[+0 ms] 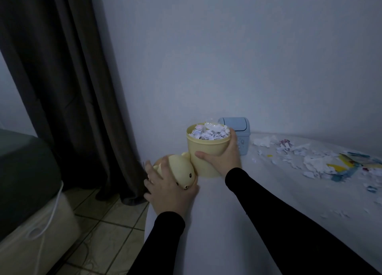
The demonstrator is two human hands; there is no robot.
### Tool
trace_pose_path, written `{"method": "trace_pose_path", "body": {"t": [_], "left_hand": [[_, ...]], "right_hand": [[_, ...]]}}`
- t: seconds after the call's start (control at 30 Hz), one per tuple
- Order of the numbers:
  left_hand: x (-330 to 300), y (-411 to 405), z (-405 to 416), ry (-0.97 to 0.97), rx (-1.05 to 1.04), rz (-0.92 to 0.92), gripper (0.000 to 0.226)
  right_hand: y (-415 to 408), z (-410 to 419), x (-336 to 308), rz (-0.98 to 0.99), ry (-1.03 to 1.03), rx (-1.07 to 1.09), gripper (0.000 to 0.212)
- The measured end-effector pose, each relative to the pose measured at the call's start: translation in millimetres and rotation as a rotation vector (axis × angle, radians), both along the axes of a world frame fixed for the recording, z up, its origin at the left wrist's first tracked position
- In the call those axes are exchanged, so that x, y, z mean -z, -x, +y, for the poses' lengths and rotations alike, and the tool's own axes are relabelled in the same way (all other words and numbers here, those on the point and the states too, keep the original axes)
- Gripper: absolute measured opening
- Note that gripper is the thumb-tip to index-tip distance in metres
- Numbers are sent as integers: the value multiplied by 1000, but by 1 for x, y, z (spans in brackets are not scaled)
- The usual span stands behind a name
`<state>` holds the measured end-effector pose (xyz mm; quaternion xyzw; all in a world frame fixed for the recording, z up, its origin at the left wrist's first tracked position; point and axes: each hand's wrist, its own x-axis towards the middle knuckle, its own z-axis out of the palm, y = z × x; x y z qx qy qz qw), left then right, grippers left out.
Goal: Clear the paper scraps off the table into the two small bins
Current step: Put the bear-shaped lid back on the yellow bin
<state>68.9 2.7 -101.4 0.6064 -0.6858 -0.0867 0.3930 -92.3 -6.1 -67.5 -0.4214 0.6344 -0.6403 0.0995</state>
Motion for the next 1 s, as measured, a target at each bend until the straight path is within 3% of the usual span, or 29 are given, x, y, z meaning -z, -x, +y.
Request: {"method": "trace_pose_path", "body": {"t": [0.23, 0.43, 0.63, 0.73, 1.0], "left_hand": [[-4, 0, -1, 8, -6, 134, 105], [-19, 2, 4, 20, -8, 379, 104], [-30, 2, 1, 250, 7, 387, 107], [-35, 5, -2, 276, 12, 475, 109], [-72, 25, -16, 207, 215, 778, 118]], "right_hand": [[-2, 1, -1, 10, 21, -4, 124], [-4, 3, -3, 5, 21, -13, 127], [-8, 9, 1, -3, 40, -8, 126], [-9, 12, 1, 11, 1, 16, 129], [-10, 16, 1, 16, -73, 35, 135]]}}
